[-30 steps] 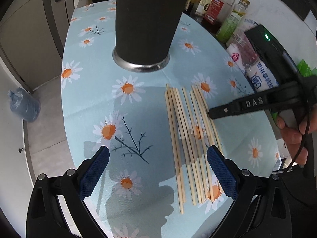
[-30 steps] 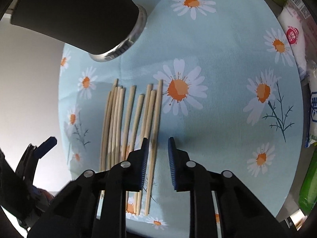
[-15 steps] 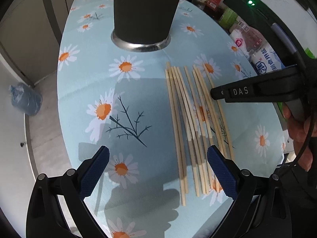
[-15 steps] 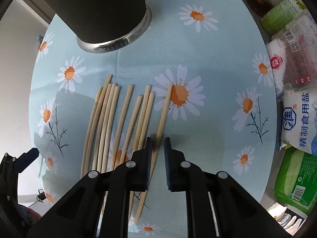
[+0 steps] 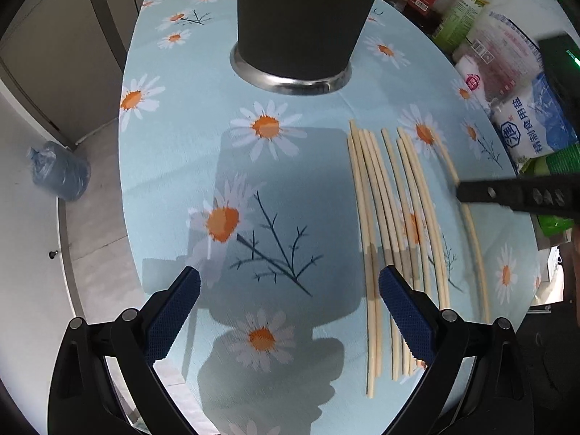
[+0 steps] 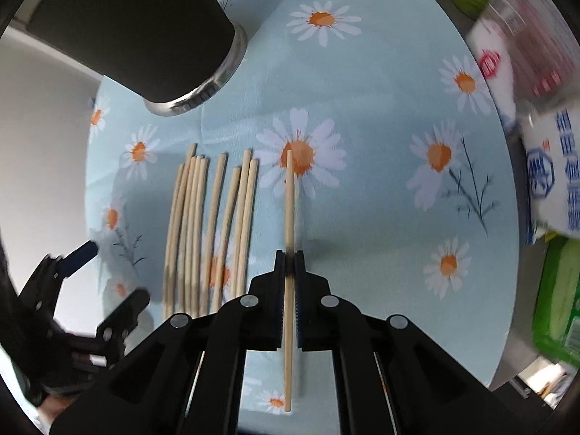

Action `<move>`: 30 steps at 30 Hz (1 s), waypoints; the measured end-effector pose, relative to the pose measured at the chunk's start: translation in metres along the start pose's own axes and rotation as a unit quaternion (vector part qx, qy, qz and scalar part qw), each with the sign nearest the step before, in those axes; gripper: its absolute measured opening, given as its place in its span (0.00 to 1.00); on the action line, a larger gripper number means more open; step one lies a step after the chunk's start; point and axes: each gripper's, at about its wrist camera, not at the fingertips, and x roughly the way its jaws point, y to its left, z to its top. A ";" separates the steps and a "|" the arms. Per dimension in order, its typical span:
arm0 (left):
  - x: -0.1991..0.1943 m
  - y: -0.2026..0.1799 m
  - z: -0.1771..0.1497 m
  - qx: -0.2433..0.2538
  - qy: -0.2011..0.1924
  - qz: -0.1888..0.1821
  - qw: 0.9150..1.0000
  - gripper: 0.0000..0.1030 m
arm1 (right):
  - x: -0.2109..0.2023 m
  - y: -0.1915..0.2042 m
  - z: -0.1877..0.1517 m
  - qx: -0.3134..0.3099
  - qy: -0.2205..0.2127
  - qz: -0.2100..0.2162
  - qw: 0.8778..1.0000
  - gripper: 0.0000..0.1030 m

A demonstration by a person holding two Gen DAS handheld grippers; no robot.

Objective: Organize utensils
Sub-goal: 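Close the right gripper on one chopstick and lift it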

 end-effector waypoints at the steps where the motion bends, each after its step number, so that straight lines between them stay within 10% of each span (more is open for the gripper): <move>1: -0.001 -0.002 0.004 0.008 -0.001 0.001 1.000 0.93 | 0.000 -0.001 -0.005 0.003 0.000 0.009 1.000 0.05; 30: 0.037 -0.022 0.042 0.029 0.054 0.059 0.996 0.93 | -0.037 -0.035 -0.049 0.048 -0.009 0.069 0.996 0.05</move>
